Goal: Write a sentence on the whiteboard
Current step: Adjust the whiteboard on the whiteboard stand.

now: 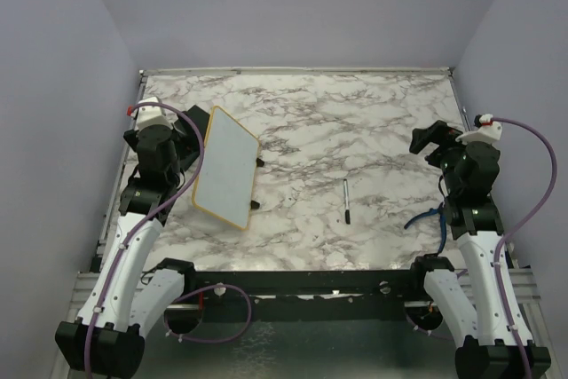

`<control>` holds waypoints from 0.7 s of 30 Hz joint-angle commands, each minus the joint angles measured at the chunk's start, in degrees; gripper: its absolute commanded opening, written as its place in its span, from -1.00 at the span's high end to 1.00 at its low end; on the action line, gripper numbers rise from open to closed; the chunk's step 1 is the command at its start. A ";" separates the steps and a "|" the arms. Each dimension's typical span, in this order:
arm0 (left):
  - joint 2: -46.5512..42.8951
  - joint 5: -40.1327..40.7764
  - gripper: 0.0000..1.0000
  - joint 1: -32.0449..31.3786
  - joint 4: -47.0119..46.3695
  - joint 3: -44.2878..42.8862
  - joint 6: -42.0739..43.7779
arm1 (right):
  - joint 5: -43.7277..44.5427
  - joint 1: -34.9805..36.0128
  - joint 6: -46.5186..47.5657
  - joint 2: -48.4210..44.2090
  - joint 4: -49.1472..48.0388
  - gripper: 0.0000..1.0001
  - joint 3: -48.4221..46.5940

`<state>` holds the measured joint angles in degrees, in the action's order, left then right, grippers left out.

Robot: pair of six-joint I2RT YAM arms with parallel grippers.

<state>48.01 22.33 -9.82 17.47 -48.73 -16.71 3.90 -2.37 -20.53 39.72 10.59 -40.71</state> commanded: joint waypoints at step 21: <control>11.43 -24.14 -0.98 0.07 3.00 -7.49 2.99 | -22.32 -0.07 -0.25 12.53 2.64 -0.83 2.85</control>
<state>54.74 7.25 -9.82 17.98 -52.75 -14.98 -14.20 -2.37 -20.14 51.62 13.23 -38.96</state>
